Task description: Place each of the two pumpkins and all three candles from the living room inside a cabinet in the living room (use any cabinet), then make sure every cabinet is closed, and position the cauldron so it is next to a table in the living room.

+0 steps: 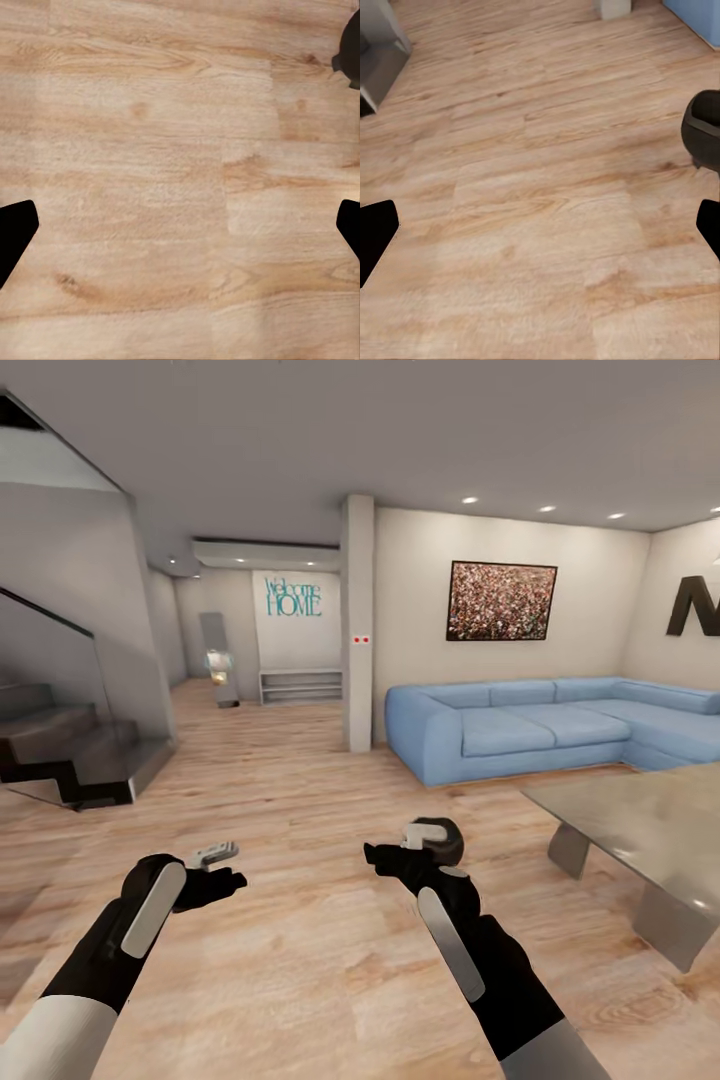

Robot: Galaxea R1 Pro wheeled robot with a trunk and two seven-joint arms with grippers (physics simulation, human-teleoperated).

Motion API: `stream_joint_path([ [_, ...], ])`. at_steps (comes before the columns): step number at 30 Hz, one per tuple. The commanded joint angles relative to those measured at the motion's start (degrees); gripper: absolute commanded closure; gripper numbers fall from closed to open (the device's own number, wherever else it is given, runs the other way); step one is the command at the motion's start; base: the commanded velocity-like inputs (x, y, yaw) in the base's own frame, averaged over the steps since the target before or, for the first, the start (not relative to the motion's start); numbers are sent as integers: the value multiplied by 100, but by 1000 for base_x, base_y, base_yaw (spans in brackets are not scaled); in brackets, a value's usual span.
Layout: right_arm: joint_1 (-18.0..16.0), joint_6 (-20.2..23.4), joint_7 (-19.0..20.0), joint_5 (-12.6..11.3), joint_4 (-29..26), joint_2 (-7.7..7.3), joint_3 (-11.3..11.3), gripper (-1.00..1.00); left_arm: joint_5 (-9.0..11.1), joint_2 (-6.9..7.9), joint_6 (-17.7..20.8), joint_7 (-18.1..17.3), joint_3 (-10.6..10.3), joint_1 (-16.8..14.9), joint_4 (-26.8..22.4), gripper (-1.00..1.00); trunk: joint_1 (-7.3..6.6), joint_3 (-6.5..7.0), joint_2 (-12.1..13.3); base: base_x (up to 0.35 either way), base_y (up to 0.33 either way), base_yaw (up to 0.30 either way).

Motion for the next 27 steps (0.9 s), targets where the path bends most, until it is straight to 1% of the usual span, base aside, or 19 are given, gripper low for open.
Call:
stream_joint_path([
  [1,-5,15,-59,-57,-7,0,7,-100,59,5,3,57,-17,-4,-1,-100,2,-7,-3,237,257,225],
  [14,-5,19,-61,-55,-6,-3,4,-100,59,4,2,57,-20,-4,4,-100,2,-7,-3,240,250,271],
  [18,-5,19,-54,-60,-33,-11,3,-100,59,4,2,57,-20,-4,4,-100,2,-7,-3,260,197,68],
  [27,-5,7,-12,-60,-68,-24,9,-100,59,4,2,58,-20,-4,4,-100,2,-7,-3,265,178,5],
])
